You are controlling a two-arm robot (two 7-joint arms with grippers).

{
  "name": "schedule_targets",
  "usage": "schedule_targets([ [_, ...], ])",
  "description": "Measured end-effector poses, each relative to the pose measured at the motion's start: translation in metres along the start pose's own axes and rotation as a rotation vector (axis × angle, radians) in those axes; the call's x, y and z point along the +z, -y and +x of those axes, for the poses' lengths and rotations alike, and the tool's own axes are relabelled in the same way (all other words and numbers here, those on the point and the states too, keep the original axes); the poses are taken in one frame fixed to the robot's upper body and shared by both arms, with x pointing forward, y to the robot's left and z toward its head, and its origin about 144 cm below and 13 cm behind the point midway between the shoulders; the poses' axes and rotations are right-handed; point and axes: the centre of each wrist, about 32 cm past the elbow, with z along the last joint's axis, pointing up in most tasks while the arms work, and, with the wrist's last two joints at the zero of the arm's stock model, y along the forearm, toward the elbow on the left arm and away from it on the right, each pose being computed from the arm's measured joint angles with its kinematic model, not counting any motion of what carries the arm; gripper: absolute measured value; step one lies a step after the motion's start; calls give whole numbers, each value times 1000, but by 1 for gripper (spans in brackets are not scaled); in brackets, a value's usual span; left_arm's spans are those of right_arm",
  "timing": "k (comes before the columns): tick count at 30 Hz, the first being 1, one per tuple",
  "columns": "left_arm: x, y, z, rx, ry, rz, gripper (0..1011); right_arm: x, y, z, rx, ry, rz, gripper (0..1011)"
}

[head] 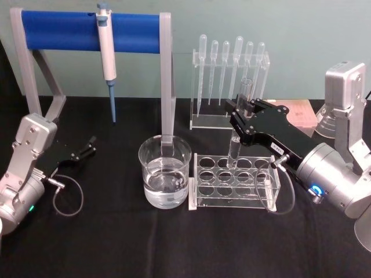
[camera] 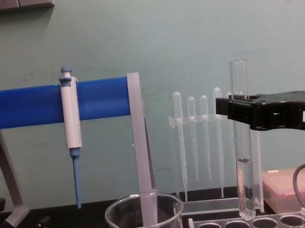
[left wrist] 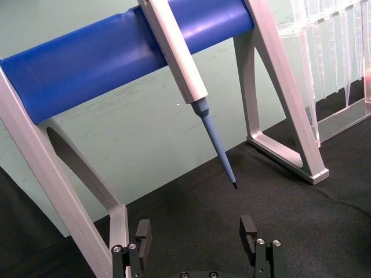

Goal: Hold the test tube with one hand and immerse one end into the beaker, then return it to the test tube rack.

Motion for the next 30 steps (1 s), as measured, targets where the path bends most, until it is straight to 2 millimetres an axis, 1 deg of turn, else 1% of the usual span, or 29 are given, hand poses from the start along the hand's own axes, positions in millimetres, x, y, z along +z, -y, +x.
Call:
schedule_targets([
  [30,0,0,0,0,0,0,1000,0,0,0,1,0,0,227],
])
